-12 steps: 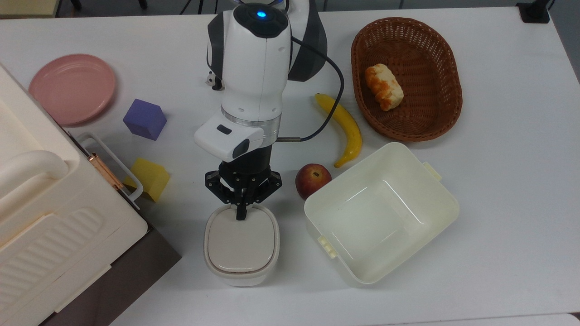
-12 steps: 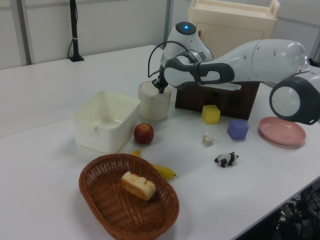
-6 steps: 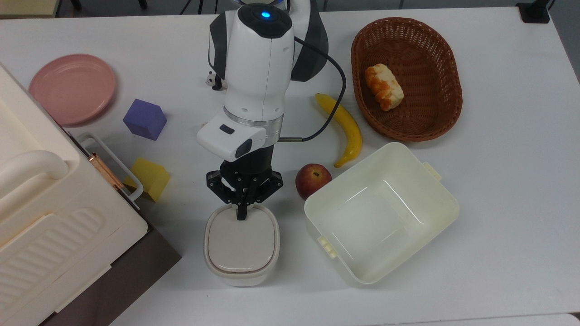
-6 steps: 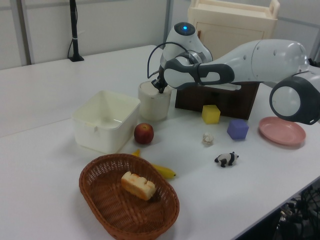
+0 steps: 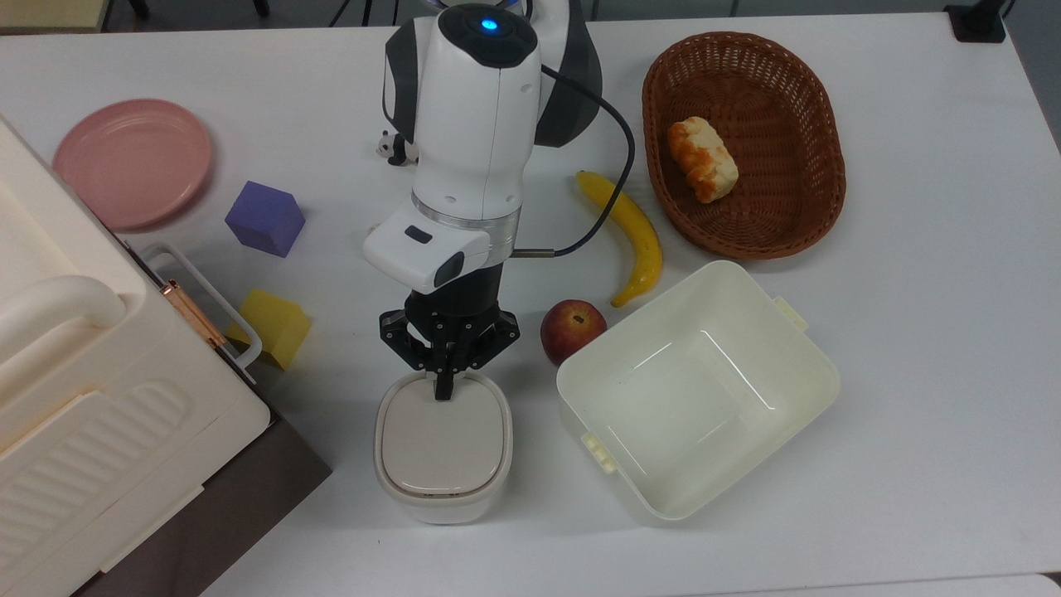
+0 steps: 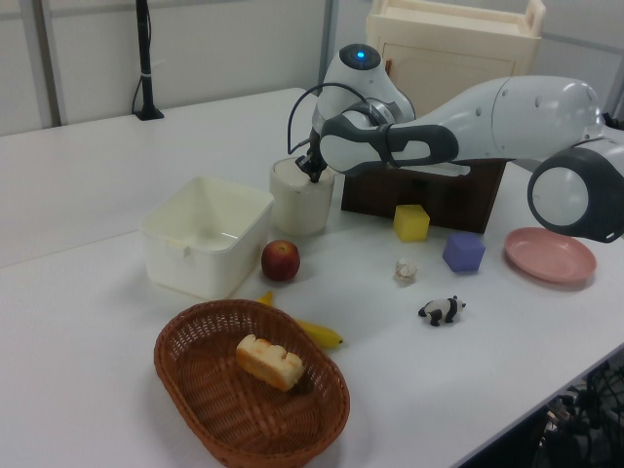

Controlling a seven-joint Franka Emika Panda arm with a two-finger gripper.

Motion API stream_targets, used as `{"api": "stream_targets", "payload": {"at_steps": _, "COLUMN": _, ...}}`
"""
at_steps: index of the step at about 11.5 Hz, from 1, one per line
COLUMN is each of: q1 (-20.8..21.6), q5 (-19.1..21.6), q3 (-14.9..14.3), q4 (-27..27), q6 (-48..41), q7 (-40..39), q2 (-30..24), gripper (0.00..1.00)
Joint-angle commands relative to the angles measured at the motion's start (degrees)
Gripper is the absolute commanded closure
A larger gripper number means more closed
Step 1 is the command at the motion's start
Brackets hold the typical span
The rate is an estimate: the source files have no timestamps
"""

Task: Open the trash can

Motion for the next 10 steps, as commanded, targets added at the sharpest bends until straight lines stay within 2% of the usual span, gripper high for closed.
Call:
{"api": "stream_targets", "payload": {"at_steps": 1, "q1": -0.64, "q5": 0.76, "q3": 1.99, "q4": -5.20, "q6": 1.12, "q7": 1.80, "q2": 2.29, "gripper": 1.00}}
{"api": "stream_targets", "payload": {"at_steps": 4, "q1": -4.06, "q5": 6.90, "q3": 3.74, "q4": -5.73, "q6": 1.03, "q7": 1.37, "q2": -3.84, "gripper": 1.00}}
{"api": "stream_targets", "payload": {"at_steps": 6, "q1": -5.30, "q5": 7.71, "q3": 4.54, "q4": -6.96, "q6": 0.77, "q7": 1.28, "q2": -6.32, "gripper": 1.00}}
{"api": "stream_targets", "payload": {"at_steps": 9, "q1": -5.39, "q5": 7.97, "q3": 4.63, "q4": -6.96, "q6": 0.68, "q7": 1.63, "q2": -6.76, "gripper": 1.00}}
{"api": "stream_targets", "payload": {"at_steps": 10, "q1": -6.09, "q5": 9.28, "q3": 4.89, "q4": -6.96, "q6": 0.51, "q7": 1.63, "q2": -7.81, "gripper": 1.00}}
